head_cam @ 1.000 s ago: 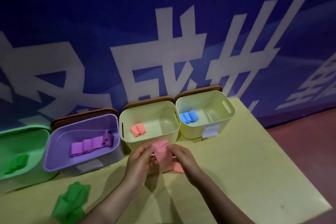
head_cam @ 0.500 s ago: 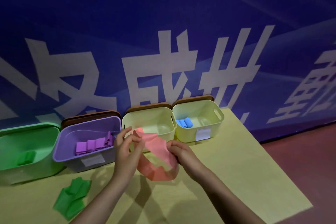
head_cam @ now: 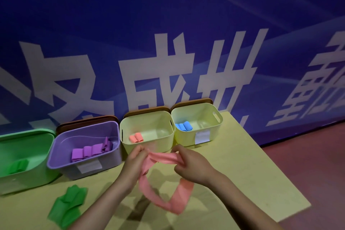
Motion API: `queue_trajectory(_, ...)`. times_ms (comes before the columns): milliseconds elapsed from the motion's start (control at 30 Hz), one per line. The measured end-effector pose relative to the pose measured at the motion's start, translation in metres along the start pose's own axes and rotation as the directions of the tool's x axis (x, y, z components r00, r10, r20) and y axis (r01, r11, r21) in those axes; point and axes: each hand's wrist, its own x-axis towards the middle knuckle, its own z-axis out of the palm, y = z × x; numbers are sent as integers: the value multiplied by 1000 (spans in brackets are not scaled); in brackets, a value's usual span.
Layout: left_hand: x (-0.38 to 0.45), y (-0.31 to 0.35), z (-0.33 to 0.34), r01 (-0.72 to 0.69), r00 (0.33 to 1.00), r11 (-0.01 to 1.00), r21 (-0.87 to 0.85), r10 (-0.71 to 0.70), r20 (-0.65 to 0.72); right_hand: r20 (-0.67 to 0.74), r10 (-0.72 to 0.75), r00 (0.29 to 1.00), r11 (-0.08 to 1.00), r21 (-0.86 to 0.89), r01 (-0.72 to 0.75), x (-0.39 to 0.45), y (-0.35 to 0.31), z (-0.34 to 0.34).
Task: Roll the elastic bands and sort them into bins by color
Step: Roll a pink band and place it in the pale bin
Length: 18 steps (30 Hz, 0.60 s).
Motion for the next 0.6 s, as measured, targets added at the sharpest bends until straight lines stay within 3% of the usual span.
queue_trajectory(100,-1,6,-2,65,996,997,41,-68,55,-37,14,999,1000,27,-13,0,15,-3)
queue_trajectory(167,0,9,-8,20,992,986,163,-40,122,-29,71,997,974,220,-63,2,25,-5)
queue_trajectory(267,-3,12,-13,-53,944,920,388,-81,320,45,162,986,781,604,-156,4,31,-8)
queue_trajectory(367,-5,15,-14,-80,915,887,454,-116,386,68,137,988,752,643,-149,6,31,-5)
queue_trajectory(433,-6,17,-17,-66,926,927,370,-81,368,62,72,996,820,565,-94,7,31,-2)
queue_trajectory(500,-5,21,-21,71,951,985,160,-115,287,73,26,997,886,459,-56,7,29,1)
queue_trajectory(600,-3,23,-22,234,951,958,-165,-190,243,98,-28,995,954,301,-2,7,27,7)
